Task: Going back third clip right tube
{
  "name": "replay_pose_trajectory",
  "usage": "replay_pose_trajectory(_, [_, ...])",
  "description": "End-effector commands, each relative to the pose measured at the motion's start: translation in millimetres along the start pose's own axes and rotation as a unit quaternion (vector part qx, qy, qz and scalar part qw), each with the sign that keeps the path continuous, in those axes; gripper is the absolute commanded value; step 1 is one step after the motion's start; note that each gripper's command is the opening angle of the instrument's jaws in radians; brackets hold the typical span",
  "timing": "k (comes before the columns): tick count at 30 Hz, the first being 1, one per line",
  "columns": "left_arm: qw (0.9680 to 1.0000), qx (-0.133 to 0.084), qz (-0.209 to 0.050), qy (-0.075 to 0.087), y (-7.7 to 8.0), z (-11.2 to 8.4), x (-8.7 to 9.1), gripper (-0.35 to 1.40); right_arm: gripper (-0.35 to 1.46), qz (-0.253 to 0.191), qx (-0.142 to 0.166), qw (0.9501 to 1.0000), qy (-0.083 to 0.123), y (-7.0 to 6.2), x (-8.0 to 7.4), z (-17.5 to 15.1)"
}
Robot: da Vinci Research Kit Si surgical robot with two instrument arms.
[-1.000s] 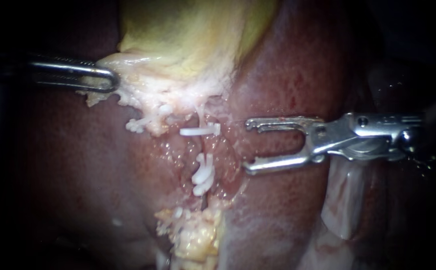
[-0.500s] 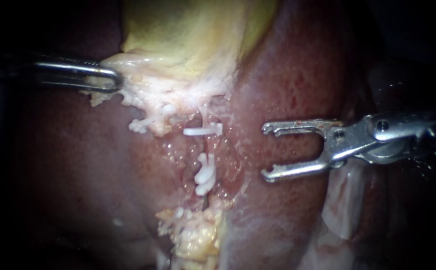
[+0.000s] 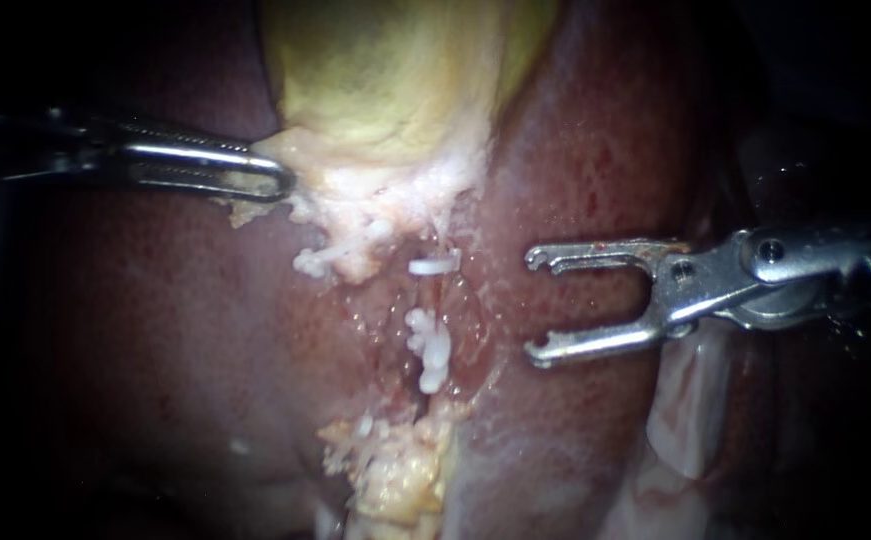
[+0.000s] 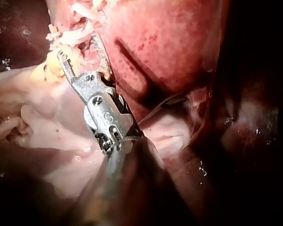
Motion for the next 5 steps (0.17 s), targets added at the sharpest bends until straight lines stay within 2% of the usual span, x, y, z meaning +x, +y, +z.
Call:
replay_pose_trajectory(1, [1.0, 0.0, 0.0, 0.0, 0.0, 0.0, 0.0, -0.35, 0.5, 0.0, 0.0, 1.0, 0.0, 0.0, 0.0, 0.0])
replay_pose_trajectory(5, [1.0, -0.001, 0.0, 0.0, 0.0, -0.2, -0.1, -0.35, 0.5, 0.0, 0.0, 1.0, 0.0, -0.1, 0.1, 0.0])
